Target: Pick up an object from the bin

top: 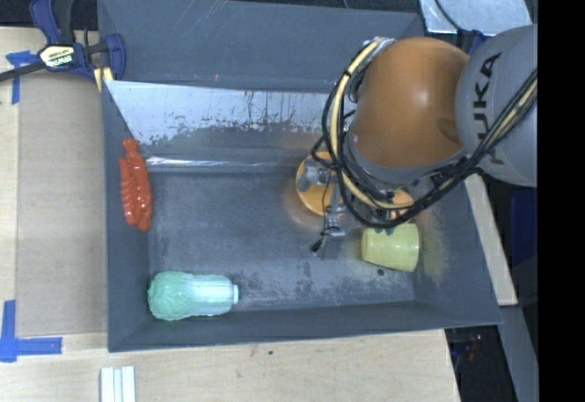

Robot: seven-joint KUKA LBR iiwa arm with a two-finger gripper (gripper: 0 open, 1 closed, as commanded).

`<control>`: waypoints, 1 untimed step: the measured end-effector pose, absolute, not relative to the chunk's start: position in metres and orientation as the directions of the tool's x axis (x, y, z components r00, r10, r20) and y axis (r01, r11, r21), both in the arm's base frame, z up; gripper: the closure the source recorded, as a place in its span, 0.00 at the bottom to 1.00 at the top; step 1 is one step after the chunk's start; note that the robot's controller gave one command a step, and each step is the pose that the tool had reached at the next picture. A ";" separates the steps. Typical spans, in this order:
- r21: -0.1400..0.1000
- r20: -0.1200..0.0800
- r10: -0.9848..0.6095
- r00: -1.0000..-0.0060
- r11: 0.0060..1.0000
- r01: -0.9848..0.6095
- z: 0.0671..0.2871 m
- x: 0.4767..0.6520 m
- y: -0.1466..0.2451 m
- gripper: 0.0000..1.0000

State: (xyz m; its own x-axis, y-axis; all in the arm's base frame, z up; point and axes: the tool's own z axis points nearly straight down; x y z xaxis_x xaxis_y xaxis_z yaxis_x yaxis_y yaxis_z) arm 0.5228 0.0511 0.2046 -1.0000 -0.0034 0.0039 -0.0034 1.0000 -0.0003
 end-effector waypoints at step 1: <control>0.000 -0.003 0.000 -1.000 1.000 0.000 0.208 0.524 0.051 0.00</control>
Offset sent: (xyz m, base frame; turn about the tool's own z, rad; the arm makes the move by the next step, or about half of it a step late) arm 0.0734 -0.0908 -0.1346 0.0306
